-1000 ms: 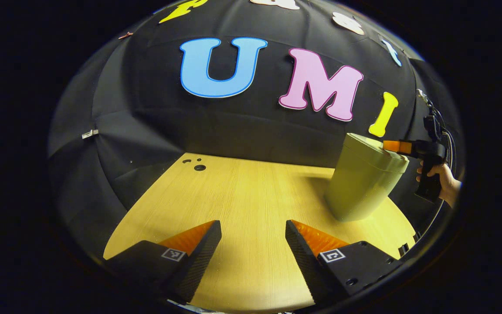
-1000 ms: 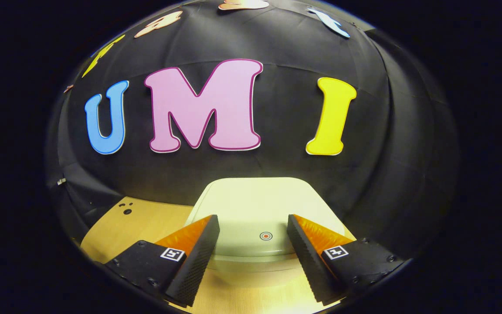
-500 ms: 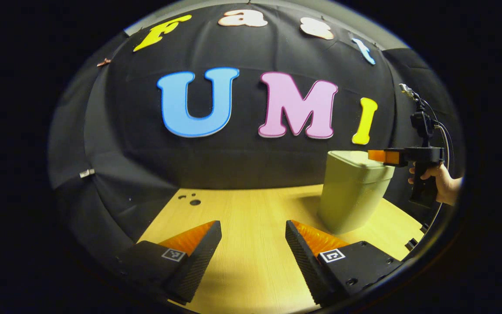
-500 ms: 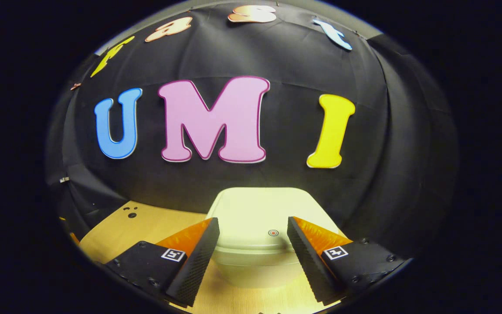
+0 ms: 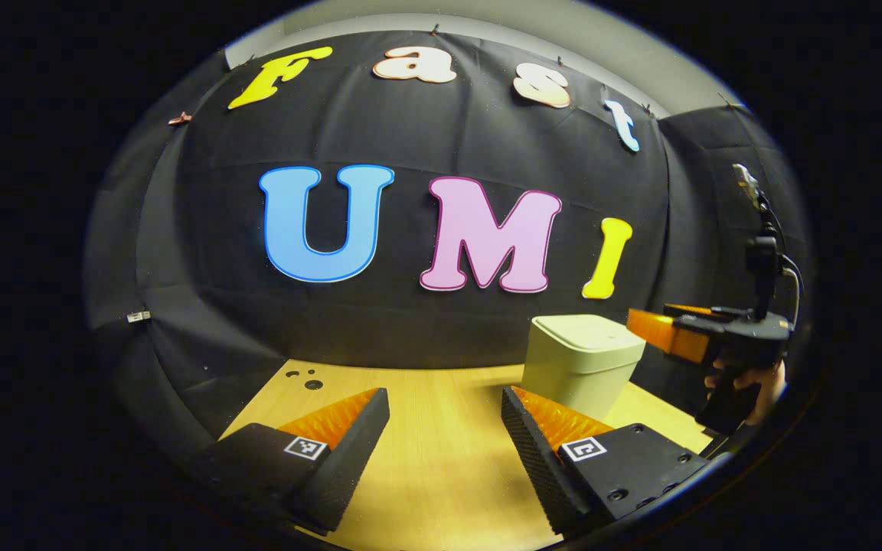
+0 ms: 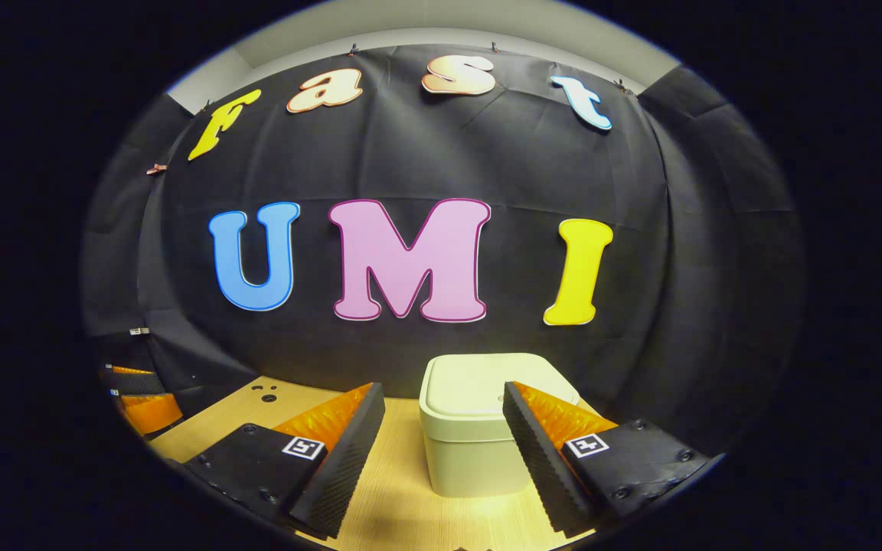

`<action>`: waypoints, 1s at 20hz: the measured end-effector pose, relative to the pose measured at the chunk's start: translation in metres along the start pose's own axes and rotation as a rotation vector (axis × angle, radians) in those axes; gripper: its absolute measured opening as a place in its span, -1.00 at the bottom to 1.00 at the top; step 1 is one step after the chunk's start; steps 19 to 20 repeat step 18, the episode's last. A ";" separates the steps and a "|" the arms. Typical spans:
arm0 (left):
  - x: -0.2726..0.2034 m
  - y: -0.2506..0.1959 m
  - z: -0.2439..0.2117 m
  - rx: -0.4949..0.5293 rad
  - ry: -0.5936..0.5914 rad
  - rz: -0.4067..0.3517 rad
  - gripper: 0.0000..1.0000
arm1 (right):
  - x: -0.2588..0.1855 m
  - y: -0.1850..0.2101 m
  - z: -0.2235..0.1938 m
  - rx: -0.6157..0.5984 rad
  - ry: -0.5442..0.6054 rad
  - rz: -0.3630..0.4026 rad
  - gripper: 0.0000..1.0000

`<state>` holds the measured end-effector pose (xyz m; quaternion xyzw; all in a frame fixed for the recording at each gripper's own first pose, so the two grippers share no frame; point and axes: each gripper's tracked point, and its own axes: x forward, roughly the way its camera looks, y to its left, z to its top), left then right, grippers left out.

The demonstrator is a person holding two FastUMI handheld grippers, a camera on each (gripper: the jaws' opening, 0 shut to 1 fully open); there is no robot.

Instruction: Press the lid of the desktop garbage bin to open it, pick up the crumpled paper on the desktop and throw it into the bin, then pick up the pop can on the desktop and drop it into the bin, and finally close the garbage bin lid.

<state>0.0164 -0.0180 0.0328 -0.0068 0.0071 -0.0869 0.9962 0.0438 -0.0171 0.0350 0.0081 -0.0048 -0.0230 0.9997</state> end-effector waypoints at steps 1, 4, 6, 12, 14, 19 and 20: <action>0.000 -0.002 0.002 -0.005 -0.009 0.008 0.91 | -0.010 0.005 -0.001 0.021 0.002 0.010 0.96; 0.006 -0.007 -0.007 -0.002 0.015 0.033 0.91 | -0.027 0.003 -0.007 0.082 -0.005 0.008 0.96; 0.008 -0.003 -0.008 -0.001 0.025 0.083 0.91 | -0.030 0.005 -0.027 0.105 0.047 0.031 0.95; 0.019 -0.012 -0.009 0.007 0.008 0.137 0.91 | -0.015 0.001 -0.065 0.079 0.165 0.151 0.97; 0.023 -0.015 -0.011 0.015 0.019 0.140 0.91 | -0.010 0.001 -0.067 0.075 0.162 0.161 0.97; 0.027 -0.021 -0.018 -0.002 0.033 0.129 0.92 | -0.011 0.014 -0.081 0.088 0.207 0.195 0.97; 0.027 -0.021 -0.018 -0.002 0.033 0.129 0.92 | -0.011 0.014 -0.081 0.088 0.207 0.195 0.97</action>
